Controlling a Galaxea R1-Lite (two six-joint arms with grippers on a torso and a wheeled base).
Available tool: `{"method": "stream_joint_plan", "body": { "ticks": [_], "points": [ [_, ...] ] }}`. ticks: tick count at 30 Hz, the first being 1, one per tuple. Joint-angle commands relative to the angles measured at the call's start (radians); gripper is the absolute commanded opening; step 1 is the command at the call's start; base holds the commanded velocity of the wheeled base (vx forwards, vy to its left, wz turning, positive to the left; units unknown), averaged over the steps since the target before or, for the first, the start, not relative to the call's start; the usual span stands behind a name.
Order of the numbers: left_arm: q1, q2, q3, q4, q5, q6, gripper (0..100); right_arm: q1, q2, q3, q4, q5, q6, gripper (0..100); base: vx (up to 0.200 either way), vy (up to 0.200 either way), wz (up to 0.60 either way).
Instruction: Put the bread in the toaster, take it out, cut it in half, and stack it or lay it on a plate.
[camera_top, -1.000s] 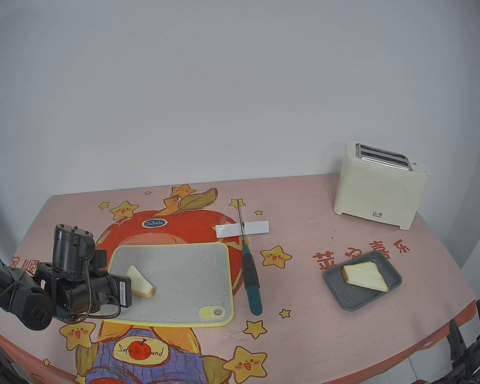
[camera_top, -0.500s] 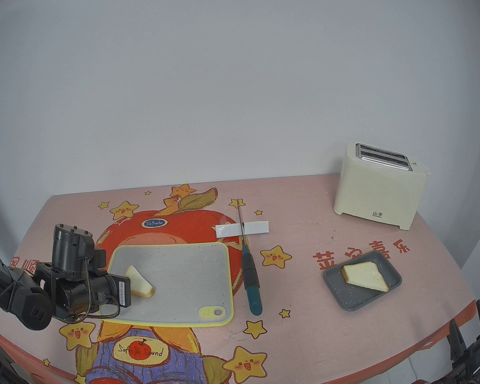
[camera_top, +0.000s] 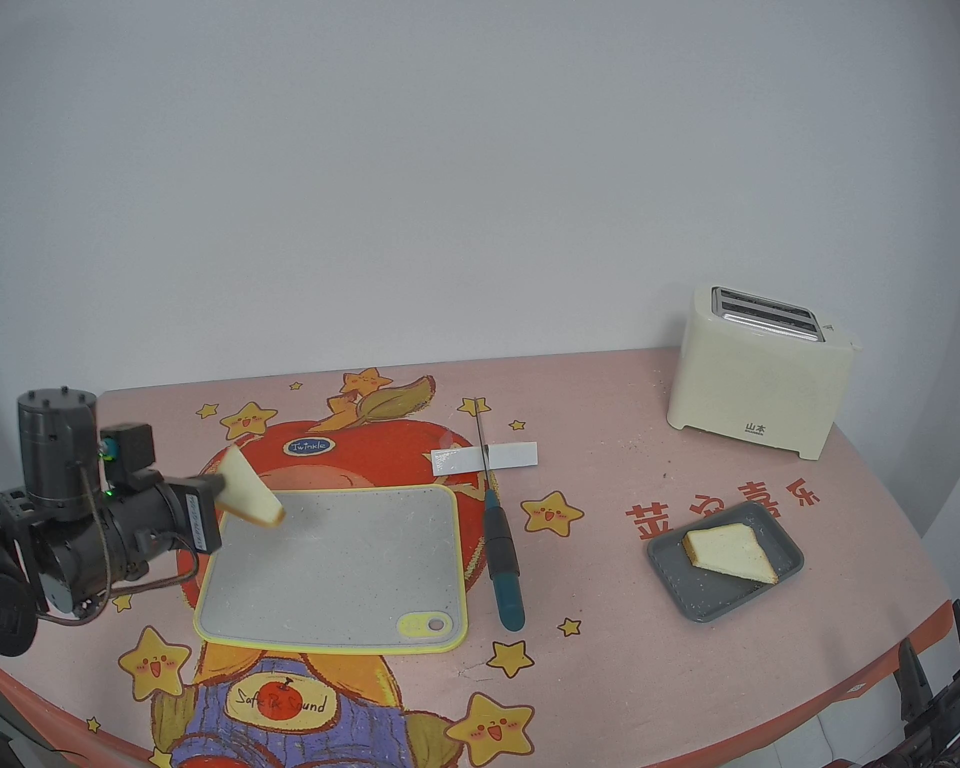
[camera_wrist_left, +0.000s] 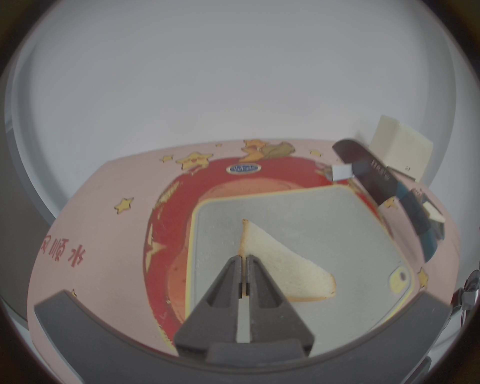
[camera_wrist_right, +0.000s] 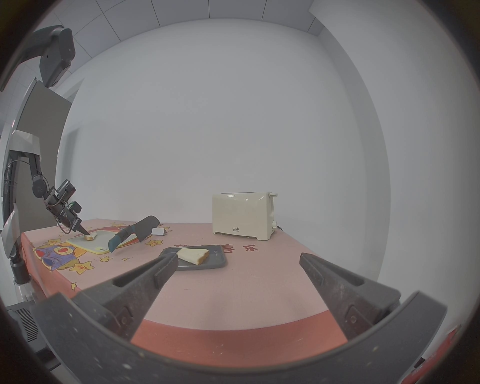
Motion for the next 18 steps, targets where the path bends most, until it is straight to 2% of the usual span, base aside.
{"method": "stream_joint_plan", "body": {
  "ticks": [1, 14, 18],
  "points": [
    [0.001, -0.125, -0.035, 0.004, -0.003, 0.001, 0, 0.000, -0.016, 0.018, 0.000, 0.000, 0.000, 100, 0.000, 0.000, 0.00],
    [0.001, -0.126, -0.031, 0.031, -0.019, 0.001, 0, 0.000, -0.016, 0.018, 0.000, 0.000, 0.000, 100, 0.000, 0.000, 0.00],
    [0.001, -0.126, -0.031, 0.031, -0.021, 0.001, 0, 0.000, -0.016, 0.018, 0.000, 0.000, 0.000, 100, 0.000, -0.200, 0.00]
  ]
}}
